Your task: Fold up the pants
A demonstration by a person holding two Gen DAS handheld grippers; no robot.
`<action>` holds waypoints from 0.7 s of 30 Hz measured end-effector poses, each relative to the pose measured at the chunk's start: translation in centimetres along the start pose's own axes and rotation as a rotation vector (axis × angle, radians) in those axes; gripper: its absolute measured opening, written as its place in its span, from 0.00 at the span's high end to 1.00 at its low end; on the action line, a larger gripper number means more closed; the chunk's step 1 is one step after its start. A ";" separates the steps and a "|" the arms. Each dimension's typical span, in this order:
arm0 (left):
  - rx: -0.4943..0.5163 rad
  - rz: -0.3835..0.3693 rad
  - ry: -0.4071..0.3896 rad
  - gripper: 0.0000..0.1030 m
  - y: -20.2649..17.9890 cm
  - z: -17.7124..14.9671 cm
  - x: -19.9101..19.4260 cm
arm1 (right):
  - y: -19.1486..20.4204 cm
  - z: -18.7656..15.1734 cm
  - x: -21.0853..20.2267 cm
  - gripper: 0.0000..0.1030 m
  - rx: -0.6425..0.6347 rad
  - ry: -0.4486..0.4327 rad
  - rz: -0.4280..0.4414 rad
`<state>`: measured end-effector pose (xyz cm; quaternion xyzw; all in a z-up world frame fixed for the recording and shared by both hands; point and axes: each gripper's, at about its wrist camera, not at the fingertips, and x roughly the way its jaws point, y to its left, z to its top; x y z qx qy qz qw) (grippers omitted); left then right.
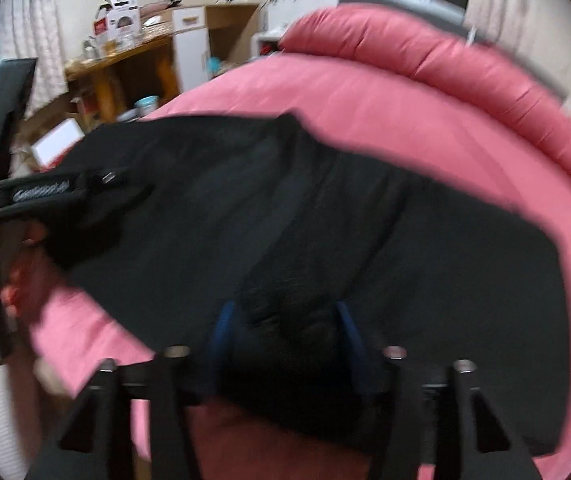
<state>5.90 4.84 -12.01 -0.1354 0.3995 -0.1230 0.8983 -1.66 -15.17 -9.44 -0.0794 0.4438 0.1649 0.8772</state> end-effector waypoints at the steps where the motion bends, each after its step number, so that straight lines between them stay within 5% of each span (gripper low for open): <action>1: -0.018 -0.024 0.007 0.40 -0.1 0.1 -0.1 | -0.3 0.2 -0.6 0.40 0.006 -0.009 0.021; 5: -0.093 -0.179 0.032 0.40 -1.7 0.8 -0.4 | -3.7 0.5 -4.6 0.40 0.157 -0.148 0.155; 9: -0.041 -0.286 0.036 0.40 -5.7 1.5 0.1 | -9.8 -0.2 -8.2 0.41 0.315 -0.293 0.013; 13: 0.000 -0.334 0.110 0.39 -9.9 1.9 2.8 | -15.7 -1.6 -7.6 0.60 0.460 -0.250 -0.164; 16: -0.010 -0.275 0.206 0.40 -11.4 1.5 6.0 | -18.3 -2.6 -6.6 0.64 0.527 -0.224 -0.189; 19: -0.077 -0.299 0.259 0.41 -11.6 0.8 7.6 | -19.0 -3.9 -4.9 0.64 0.575 -0.202 -0.159; 21: -0.046 -0.303 0.244 0.52 -12.1 0.4 7.7 | -19.3 -5.0 -3.9 0.64 0.600 -0.176 -0.146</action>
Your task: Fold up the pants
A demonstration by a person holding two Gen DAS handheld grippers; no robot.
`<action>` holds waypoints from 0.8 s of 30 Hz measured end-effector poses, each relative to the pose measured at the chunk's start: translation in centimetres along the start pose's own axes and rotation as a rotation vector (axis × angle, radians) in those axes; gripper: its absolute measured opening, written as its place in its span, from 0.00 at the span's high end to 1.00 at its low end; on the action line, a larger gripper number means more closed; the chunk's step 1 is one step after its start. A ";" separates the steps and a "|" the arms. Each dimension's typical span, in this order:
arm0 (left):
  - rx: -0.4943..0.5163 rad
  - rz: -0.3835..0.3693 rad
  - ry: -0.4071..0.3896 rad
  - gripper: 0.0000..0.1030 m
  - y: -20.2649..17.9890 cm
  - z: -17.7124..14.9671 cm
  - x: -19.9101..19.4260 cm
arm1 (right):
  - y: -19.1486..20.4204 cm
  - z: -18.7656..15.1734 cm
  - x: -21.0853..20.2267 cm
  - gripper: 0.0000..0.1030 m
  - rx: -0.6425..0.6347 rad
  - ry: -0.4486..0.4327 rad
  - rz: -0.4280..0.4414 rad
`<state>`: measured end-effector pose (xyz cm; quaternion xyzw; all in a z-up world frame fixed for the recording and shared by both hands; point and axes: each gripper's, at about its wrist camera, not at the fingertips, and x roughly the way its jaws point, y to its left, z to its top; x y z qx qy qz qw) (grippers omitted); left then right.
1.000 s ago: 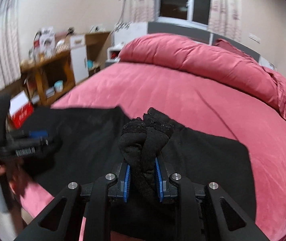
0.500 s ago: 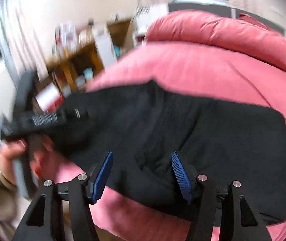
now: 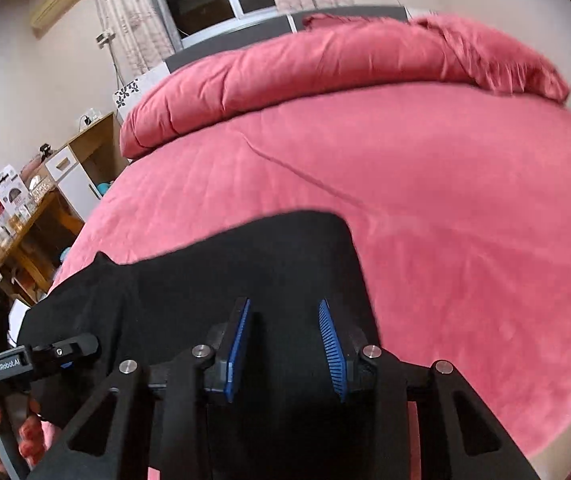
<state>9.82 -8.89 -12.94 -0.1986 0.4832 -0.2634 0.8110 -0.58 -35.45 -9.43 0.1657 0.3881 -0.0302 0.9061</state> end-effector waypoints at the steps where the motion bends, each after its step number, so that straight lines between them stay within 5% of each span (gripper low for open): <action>1: 0.028 0.005 0.022 0.80 -0.3 -0.2 0.4 | -0.1 -0.5 0.4 0.64 -0.002 0.019 -0.013; 6: 0.063 -0.063 0.019 0.86 -1.5 -0.7 -1.4 | 0.4 -0.6 0.5 0.66 -0.028 0.026 -0.054; 12: 0.105 0.026 0.029 0.85 -0.5 -1.7 0.6 | 1.8 -1.6 0.8 0.65 -0.101 0.029 -0.119; 19: 0.172 0.015 -0.028 0.72 -0.1 -2.6 -0.6 | 2.9 -2.0 1.2 0.50 -0.171 -0.004 -0.152; 24: 0.170 0.017 -0.048 0.66 0.5 -3.5 -2.3 | 3.1 -2.0 1.3 0.49 -0.185 -0.013 -0.167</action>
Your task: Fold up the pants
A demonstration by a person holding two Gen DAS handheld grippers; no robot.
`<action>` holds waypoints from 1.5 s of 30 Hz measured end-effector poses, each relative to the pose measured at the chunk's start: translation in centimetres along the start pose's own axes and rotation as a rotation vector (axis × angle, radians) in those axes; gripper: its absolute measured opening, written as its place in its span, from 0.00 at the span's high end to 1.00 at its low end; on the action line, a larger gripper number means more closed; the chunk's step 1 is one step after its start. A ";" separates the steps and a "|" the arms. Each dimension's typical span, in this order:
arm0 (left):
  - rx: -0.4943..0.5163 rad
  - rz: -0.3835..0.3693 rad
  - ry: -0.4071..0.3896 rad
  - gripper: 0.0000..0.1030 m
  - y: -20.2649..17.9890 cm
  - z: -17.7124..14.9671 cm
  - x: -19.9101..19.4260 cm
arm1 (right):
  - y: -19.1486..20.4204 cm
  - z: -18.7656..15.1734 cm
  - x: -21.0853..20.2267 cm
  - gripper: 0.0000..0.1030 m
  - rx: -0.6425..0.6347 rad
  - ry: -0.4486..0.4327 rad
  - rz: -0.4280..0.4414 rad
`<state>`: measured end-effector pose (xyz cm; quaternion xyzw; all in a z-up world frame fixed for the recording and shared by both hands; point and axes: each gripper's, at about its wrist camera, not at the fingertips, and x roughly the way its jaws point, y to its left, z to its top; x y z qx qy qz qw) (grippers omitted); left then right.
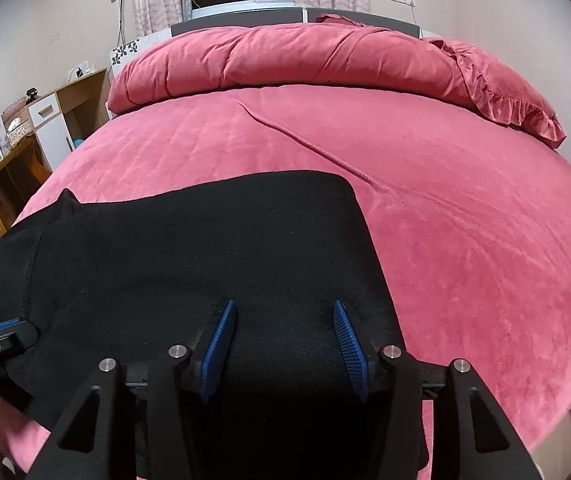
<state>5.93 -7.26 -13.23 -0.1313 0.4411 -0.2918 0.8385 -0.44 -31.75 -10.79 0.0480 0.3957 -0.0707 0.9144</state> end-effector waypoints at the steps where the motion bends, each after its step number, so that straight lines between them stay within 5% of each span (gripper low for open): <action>1: -0.019 -0.006 0.004 0.66 0.3 0.0 -0.1 | 0.0 0.1 0.1 0.49 0.002 -0.001 0.001; 6: -0.109 -0.037 -0.008 0.65 2.0 0.1 -1.5 | 2.2 -0.1 -2.3 0.48 -0.079 -0.086 -0.127; 11: -0.181 -0.003 -0.093 0.66 5.0 0.3 -5.1 | 5.6 -0.3 -6.1 0.48 -0.177 -0.249 0.035; 15: -0.302 0.038 -0.172 0.65 9.0 0.5 -8.5 | 7.7 -0.8 -4.9 0.54 -0.212 -0.146 0.250; 22: -0.468 0.110 -0.285 0.59 14.6 1.1 -14.0 | 7.5 -1.6 -1.1 0.54 -0.187 0.033 0.316; 27: -0.584 0.172 -0.408 0.51 18.3 1.0 -20.0 | 7.1 -1.7 -0.8 0.51 -0.174 0.024 0.341; 33: -0.717 0.356 -0.551 0.45 22.1 -0.6 -28.5 | 7.4 -1.6 -0.6 0.47 -0.182 0.019 0.352; 37: -0.757 0.400 -0.497 0.44 23.9 -2.2 -30.2 | 7.2 -1.4 -0.5 0.47 -0.173 0.021 0.362; 42: -0.877 0.296 -0.304 0.44 25.9 -5.5 -27.7 | 7.2 -1.4 -0.5 0.47 -0.173 0.021 0.363; 45: -0.916 0.251 -0.263 0.44 25.6 -6.0 -26.1 | 7.2 -1.4 -0.5 0.47 -0.174 0.021 0.363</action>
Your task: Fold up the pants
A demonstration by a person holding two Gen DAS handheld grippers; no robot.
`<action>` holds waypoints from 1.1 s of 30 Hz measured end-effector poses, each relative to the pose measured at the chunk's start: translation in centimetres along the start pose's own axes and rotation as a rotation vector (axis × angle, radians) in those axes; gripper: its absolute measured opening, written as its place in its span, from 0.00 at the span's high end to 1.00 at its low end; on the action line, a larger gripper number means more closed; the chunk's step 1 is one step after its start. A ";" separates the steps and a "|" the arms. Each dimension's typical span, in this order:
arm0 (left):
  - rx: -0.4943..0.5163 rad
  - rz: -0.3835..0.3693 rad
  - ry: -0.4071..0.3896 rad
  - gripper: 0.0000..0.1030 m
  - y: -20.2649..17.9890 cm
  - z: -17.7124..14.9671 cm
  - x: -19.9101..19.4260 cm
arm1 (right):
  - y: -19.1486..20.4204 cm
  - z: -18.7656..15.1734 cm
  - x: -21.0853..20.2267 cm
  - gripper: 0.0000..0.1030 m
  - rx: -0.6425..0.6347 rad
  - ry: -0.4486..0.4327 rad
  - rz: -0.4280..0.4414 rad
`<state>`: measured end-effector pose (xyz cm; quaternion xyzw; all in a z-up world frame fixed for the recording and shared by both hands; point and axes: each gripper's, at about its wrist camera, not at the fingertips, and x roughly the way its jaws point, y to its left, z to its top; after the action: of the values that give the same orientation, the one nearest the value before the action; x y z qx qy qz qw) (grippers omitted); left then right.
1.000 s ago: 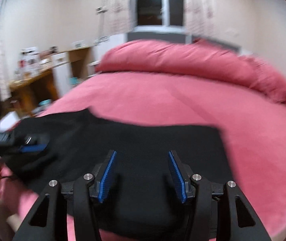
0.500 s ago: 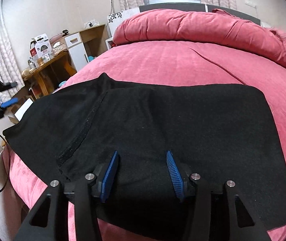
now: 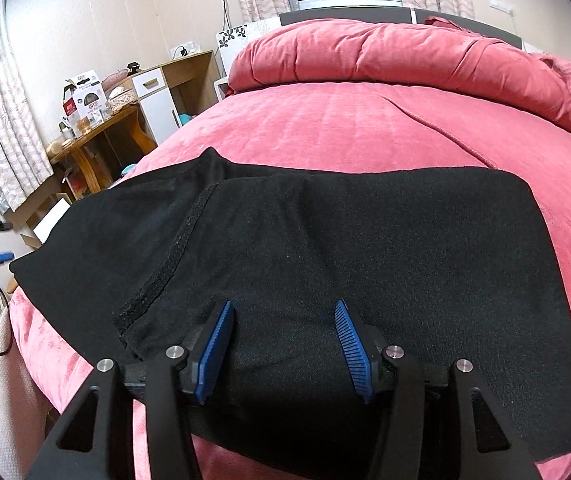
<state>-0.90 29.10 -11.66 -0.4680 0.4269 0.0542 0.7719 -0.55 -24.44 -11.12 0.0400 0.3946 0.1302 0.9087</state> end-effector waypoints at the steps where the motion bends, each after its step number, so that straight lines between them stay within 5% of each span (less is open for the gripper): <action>1: 0.008 0.006 0.011 0.44 -0.1 -0.2 0.2 | 0.0 0.0 0.0 0.47 0.000 0.000 0.000; 16: 0.127 0.038 0.134 0.45 -1.0 -2.1 3.7 | 0.0 0.0 0.0 0.47 0.000 0.001 0.001; 18: 0.127 0.031 0.131 0.49 -1.0 -2.2 3.7 | 0.0 0.0 0.0 0.47 0.000 0.002 0.001; 20: 0.144 0.048 0.142 0.71 -1.2 -2.3 3.9 | 0.0 0.0 0.0 0.47 0.000 0.002 0.002; 21: 0.153 0.057 0.143 0.71 -1.4 -2.4 4.0 | 0.0 0.0 0.0 0.47 0.000 0.002 0.002; 33: 0.346 -0.010 -0.079 0.82 -7.5 -4.3 -0.1 | -0.1 0.1 -0.1 0.47 0.005 0.001 0.006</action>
<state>0.03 21.65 -7.31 -0.3278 0.3969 -0.0059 0.8573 -0.51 -24.53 -11.00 0.0433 0.3951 0.1322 0.9080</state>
